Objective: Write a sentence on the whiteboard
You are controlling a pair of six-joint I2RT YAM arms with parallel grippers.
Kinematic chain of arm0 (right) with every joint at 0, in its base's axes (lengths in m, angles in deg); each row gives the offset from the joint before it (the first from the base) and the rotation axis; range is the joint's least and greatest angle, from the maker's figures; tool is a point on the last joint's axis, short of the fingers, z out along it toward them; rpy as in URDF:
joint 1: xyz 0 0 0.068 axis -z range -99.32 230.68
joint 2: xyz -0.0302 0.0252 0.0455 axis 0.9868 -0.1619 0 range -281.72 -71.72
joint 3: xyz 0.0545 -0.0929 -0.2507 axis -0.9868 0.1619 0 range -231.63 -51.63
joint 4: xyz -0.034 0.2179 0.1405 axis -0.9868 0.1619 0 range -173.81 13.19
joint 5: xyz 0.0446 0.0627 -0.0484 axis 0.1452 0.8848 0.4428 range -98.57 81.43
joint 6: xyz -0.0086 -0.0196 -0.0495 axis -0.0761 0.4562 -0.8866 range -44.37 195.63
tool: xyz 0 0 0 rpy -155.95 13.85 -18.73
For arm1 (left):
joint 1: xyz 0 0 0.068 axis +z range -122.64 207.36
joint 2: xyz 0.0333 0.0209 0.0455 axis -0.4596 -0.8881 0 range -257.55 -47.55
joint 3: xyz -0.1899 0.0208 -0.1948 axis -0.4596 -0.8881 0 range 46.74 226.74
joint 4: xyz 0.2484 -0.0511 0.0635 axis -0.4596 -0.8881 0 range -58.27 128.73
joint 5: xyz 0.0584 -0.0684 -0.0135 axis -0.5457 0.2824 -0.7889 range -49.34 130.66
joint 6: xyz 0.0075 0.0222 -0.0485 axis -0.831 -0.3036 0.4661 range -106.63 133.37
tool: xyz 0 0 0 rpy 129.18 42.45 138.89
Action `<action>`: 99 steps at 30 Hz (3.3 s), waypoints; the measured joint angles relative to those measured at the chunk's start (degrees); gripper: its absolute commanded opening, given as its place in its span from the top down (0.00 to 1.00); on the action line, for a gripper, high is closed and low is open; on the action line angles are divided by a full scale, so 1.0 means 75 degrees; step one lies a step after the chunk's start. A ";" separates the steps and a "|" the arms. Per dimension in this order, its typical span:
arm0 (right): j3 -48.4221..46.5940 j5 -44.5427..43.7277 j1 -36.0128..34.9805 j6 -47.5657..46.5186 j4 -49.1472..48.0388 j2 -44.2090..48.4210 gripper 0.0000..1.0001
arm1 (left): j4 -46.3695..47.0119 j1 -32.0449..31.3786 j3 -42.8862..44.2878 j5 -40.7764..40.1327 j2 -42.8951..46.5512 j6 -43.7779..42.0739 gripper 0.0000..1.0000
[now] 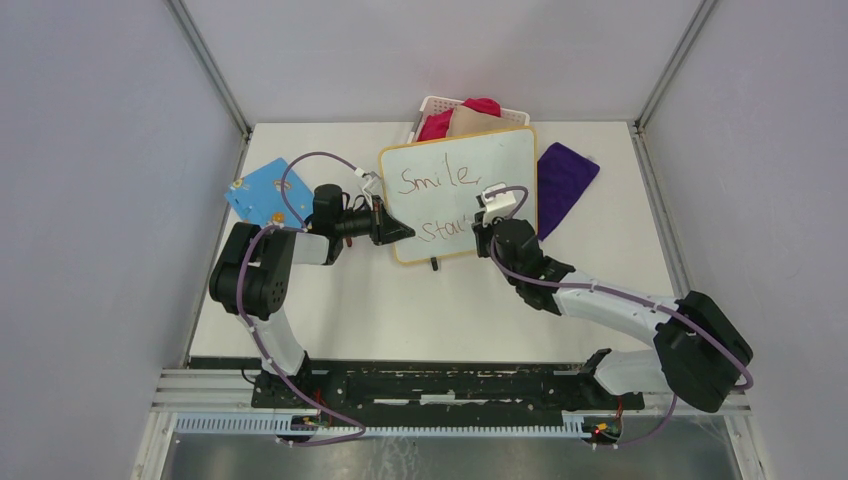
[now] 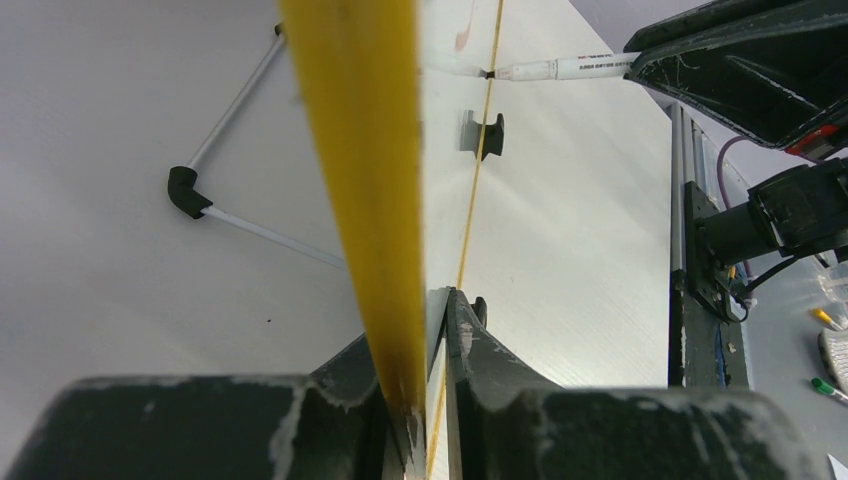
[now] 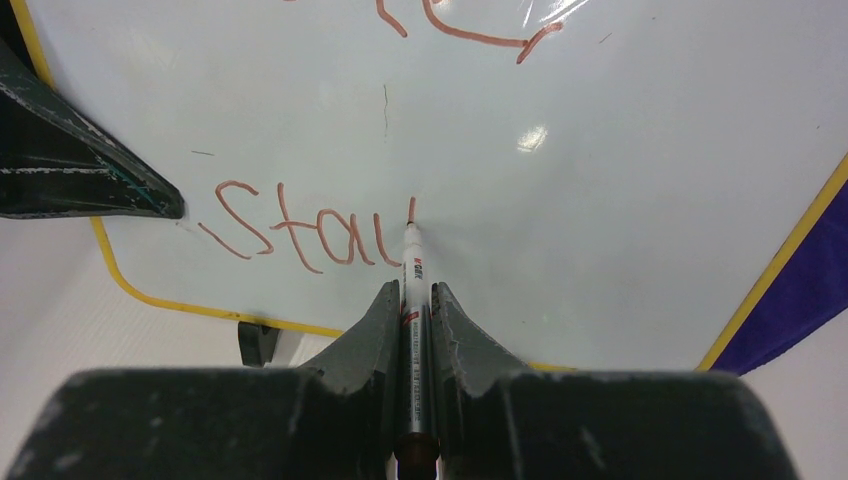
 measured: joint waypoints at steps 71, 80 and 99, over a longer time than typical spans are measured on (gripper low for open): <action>0.1614 -0.0035 0.0702 0.0565 -0.0664 0.1988 1.00 | -0.0038 -0.0023 0.0038 -0.0009 0.0000 -0.0006 0.98; 0.1346 -0.0254 0.0338 0.0023 -0.0956 0.1711 1.00 | -0.0061 -0.0035 0.0044 -0.0044 0.0000 -0.0006 0.98; 0.1323 -0.0058 0.0242 -0.0271 -0.1300 0.1349 1.00 | -0.0058 -0.0085 0.0073 -0.0114 -0.0009 -0.0006 0.98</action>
